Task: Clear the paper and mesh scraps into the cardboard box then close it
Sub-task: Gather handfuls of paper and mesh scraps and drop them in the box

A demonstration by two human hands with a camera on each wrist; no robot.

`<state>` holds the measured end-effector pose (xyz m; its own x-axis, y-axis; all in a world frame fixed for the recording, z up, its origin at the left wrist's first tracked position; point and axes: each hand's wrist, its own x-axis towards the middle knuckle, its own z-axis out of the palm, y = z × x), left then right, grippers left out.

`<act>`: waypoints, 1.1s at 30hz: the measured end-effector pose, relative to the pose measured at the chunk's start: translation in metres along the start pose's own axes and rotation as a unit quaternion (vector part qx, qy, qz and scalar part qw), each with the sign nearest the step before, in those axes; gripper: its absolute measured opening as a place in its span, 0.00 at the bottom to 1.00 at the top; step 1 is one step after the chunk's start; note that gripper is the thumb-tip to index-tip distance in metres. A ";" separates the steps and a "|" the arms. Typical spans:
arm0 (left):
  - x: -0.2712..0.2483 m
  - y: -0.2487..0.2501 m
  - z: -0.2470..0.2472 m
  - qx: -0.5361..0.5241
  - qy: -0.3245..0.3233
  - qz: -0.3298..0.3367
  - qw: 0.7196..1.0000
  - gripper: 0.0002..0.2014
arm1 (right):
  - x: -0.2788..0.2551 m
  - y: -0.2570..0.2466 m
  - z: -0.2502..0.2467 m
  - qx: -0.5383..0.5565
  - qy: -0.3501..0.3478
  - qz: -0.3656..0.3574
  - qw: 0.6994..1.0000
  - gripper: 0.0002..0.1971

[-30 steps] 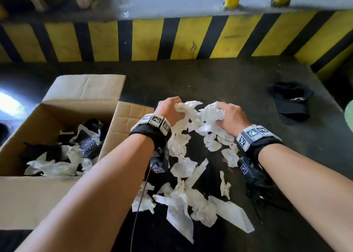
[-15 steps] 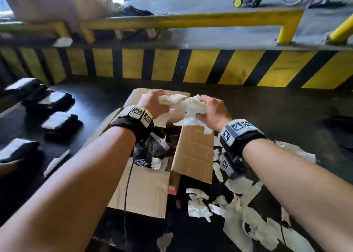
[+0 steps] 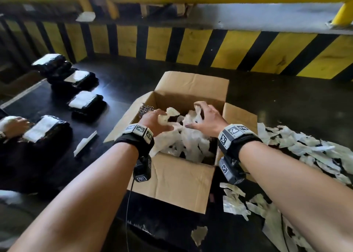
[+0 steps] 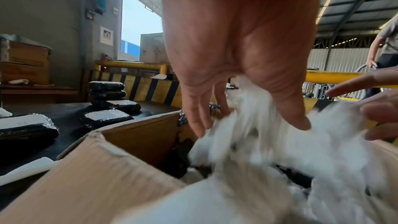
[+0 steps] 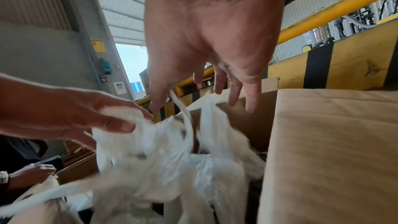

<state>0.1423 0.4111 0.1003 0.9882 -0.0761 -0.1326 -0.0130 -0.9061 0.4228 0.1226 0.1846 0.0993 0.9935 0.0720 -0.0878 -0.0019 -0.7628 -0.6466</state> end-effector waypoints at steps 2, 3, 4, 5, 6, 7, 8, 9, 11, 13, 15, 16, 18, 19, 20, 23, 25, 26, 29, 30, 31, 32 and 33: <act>0.001 -0.004 0.001 0.000 -0.025 -0.004 1.000 0.39 | 0.000 0.004 -0.001 -0.009 0.006 -0.015 1.000 0.40; 0.002 -0.005 0.000 -0.001 -0.029 -0.002 1.000 0.40 | 0.000 0.006 -0.003 -0.020 0.011 -0.021 1.000 0.36; 0.003 -0.004 -0.002 0.002 -0.028 0.001 1.000 0.40 | 0.000 0.008 -0.006 -0.030 0.016 -0.025 0.999 0.33; 0.005 -0.002 -0.003 0.006 -0.024 0.006 1.000 0.39 | -0.002 0.009 -0.010 -0.039 0.022 -0.026 0.999 0.29; 0.008 0.001 -0.005 0.014 -0.015 0.011 1.000 0.38 | -0.004 0.011 -0.015 -0.045 0.031 -0.025 0.998 0.27; 0.010 0.006 -0.007 0.019 -0.007 0.016 1.000 0.35 | -0.006 0.014 -0.021 -0.049 0.042 -0.024 0.998 0.25; 0.014 0.013 -0.009 0.018 0.000 0.021 1.000 0.32 | -0.010 0.018 -0.029 -0.050 0.053 -0.026 0.997 0.23; 0.017 0.023 -0.011 0.009 0.003 0.026 1.000 0.28 | -0.014 0.023 -0.037 -0.050 0.061 -0.026 0.996 0.22; 0.026 0.047 -0.012 -0.004 -0.003 0.034 0.999 0.22 | -0.021 0.038 -0.057 -0.055 0.072 -0.019 0.996 0.20; 0.035 0.076 -0.009 -0.010 -0.013 0.051 0.999 0.17 | -0.027 0.057 -0.082 -0.054 0.079 -0.001 0.995 0.19; 0.042 0.107 -0.002 -0.017 -0.023 0.061 0.998 0.14 | -0.032 0.080 -0.108 -0.053 0.091 0.019 0.994 0.20; 0.044 0.123 0.003 -0.017 -0.030 0.065 0.997 0.14 | -0.033 0.092 -0.122 -0.056 0.097 0.029 0.993 0.20; 0.049 0.159 0.014 -0.012 -0.054 0.072 0.996 0.15 | -0.037 0.119 -0.148 -0.075 0.107 0.053 0.990 0.20; 0.050 0.178 0.020 -0.010 -0.068 0.077 0.995 0.16 | -0.038 0.134 -0.160 -0.088 0.107 0.068 0.988 0.21; 0.053 0.196 0.027 -0.006 -0.078 0.082 0.994 0.17 | -0.038 0.149 -0.171 -0.097 0.106 0.081 0.986 0.22; 0.064 0.251 0.050 0.010 -0.092 0.099 0.991 0.22 | -0.040 0.196 -0.197 -0.102 0.087 0.129 0.983 0.27; 0.072 0.286 0.069 0.018 -0.106 0.105 0.989 0.26 | -0.042 0.231 -0.210 -0.102 0.064 0.162 0.979 0.31; 0.076 0.303 0.081 0.019 -0.114 0.105 0.988 0.27 | -0.043 0.249 -0.215 -0.103 0.053 0.176 0.977 0.32; 0.088 0.345 0.122 0.022 -0.139 0.102 0.985 0.29 | -0.047 0.304 -0.226 -0.105 0.027 0.215 0.971 0.36; 0.092 0.357 0.139 0.025 -0.145 0.097 0.984 0.30 | -0.048 0.322 -0.227 -0.105 0.018 0.230 0.967 0.37; 0.095 0.368 0.157 0.030 -0.154 0.097 0.983 0.30 | -0.049 0.340 -0.229 -0.104 0.010 0.245 0.964 0.38; 0.098 0.376 0.176 0.040 -0.167 0.096 0.980 0.31 | -0.051 0.358 -0.229 -0.099 0.000 0.262 0.960 0.40; 0.099 0.382 0.194 0.052 -0.181 0.093 0.978 0.33 | -0.052 0.375 -0.229 -0.094 -0.009 0.280 0.955 0.41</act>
<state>0.2059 -0.0237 0.0745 0.8491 -0.3683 -0.3786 -0.2211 -0.8988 0.3786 0.0958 -0.2519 0.0349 0.8406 -0.3709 -0.3946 -0.5102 -0.7869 -0.3472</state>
